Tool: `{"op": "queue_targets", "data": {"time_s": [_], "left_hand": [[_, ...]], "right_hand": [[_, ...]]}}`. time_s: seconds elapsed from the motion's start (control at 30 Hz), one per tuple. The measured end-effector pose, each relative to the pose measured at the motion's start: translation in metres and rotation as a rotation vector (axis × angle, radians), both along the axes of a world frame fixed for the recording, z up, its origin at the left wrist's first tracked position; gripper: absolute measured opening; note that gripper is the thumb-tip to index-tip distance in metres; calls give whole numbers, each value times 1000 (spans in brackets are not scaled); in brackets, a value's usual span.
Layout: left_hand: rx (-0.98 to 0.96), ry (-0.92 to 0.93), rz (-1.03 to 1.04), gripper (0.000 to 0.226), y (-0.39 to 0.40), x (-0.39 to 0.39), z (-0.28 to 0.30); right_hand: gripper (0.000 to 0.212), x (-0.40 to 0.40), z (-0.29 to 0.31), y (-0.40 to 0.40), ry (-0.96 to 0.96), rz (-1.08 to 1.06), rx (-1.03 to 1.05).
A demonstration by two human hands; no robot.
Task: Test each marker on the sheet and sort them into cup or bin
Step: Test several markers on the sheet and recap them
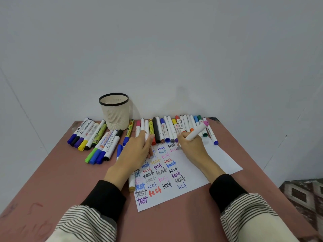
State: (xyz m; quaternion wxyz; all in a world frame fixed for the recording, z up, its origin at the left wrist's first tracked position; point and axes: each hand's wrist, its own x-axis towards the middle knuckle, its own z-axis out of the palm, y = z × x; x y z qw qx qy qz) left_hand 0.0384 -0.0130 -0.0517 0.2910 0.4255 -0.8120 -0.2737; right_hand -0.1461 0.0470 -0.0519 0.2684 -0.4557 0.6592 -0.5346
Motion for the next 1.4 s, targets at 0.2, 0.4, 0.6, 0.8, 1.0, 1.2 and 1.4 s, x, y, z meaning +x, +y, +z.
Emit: {"op": "queue_targets", "data": {"time_s": [0.2, 0.4, 0.6, 0.8, 1.0, 1.2, 1.4], "left_hand": [[-17, -21, -6, 31, -2, 0, -1], [-4, -15, -5, 32, -1, 1, 1], [-112, -50, -34, 24, 5, 0, 6], [-154, 73, -71, 36, 4, -2, 6], [-191, 52, -51, 44, 5, -1, 6], [-147, 232, -32, 19, 2, -2, 11], [-51, 331, -35, 12, 7, -3, 16]], "right_hand": [[28, 4, 1, 0, 50, -25, -21], [30, 2, -1, 1, 86, -30, -11], [23, -11, 15, 6, -517, -172, -182], [32, -14, 19, 2, -602, -189, -161], [43, -17, 23, 2, -811, 32, -220], [20, -14, 23, 0, -804, 93, -122], [18, -14, 20, 1, -707, 80, -131]]}}
